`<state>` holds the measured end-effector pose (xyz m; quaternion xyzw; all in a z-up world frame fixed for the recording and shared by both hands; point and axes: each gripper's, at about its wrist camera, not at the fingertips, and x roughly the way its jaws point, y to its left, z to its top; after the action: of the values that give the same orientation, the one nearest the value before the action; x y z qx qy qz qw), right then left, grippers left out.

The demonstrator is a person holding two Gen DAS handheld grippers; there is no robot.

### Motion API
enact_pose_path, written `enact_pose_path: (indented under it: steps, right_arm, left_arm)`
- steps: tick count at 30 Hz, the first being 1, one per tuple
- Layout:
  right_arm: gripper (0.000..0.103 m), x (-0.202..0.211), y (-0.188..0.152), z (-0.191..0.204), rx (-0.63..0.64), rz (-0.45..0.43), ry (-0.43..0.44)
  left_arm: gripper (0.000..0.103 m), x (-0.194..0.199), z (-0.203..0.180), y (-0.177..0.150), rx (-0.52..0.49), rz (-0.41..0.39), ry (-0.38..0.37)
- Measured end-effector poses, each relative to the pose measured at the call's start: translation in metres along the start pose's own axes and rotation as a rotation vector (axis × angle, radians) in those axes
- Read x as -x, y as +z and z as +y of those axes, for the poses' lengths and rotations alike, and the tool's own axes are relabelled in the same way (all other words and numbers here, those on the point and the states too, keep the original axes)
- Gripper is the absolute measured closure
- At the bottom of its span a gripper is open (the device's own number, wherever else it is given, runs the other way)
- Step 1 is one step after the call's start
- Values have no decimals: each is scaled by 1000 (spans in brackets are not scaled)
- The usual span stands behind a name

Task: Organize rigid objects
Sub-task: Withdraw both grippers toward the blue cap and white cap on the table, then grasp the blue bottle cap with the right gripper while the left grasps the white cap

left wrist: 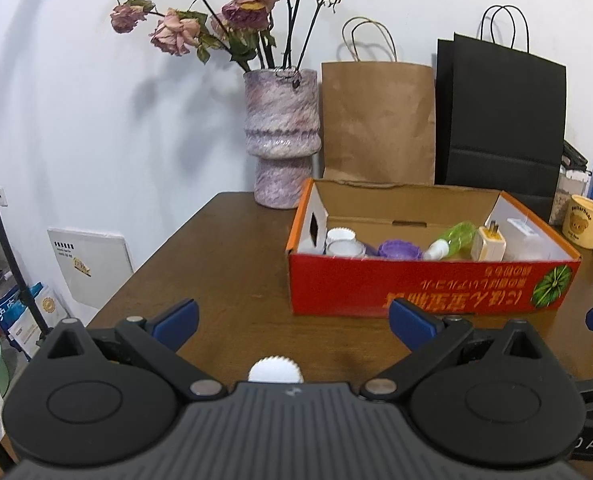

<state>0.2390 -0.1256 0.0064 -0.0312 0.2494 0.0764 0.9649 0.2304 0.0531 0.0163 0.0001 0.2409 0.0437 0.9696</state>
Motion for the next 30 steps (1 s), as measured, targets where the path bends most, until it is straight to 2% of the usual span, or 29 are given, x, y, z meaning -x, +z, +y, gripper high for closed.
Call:
enact_pose_path:
  steps: [12, 23, 30]
  right_arm:
    - [0, -10, -13, 25, 39, 82, 12]
    - [0, -33, -16, 35, 32, 150, -21]
    - [13, -45, -14, 43, 48, 174, -2]
  left_arm:
    - [0, 3, 21, -16, -20, 33, 0]
    - [0, -4, 33, -22, -26, 61, -3]
    - [0, -10, 35, -24, -18, 75, -4]
